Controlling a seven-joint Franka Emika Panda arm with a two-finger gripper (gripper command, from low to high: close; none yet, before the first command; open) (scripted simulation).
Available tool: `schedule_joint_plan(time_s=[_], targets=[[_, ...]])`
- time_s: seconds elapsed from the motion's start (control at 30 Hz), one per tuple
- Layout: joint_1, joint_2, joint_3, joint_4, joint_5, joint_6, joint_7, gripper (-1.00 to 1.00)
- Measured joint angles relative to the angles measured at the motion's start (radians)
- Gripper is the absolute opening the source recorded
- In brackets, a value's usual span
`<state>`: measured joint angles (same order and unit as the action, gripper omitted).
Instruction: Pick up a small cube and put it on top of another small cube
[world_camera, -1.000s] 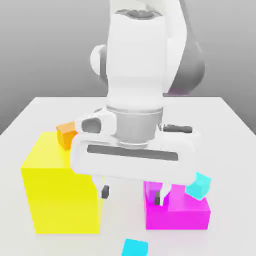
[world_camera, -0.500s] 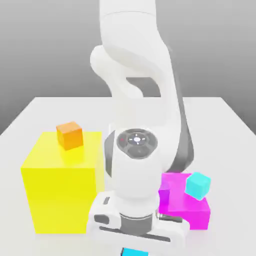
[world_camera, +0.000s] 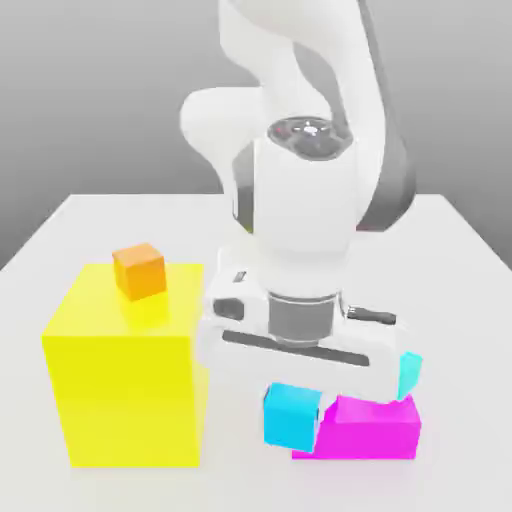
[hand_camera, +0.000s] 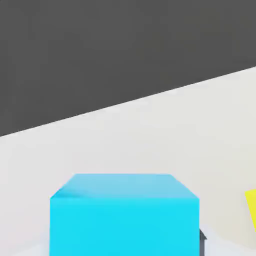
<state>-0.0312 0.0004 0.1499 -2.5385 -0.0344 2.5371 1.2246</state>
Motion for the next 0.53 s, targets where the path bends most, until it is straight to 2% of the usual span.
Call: schedule_joint_plan(time_s=[0.27, 0.43, 0.47, 0.53], targets=[[0.054, -0.279, 0.022, -0.175, 0.106, -0.099, 0.075, -1.00], [0.049, -0.155, 0.035, -0.226, 0.088, 0.075, 0.105, -1.00], [0.049, -0.137, 0.036, -0.230, 0.085, 0.097, 0.107, 1.00], [0.049, -0.137, 0.036, -0.230, 0.085, 0.097, 0.107, 1.00]])
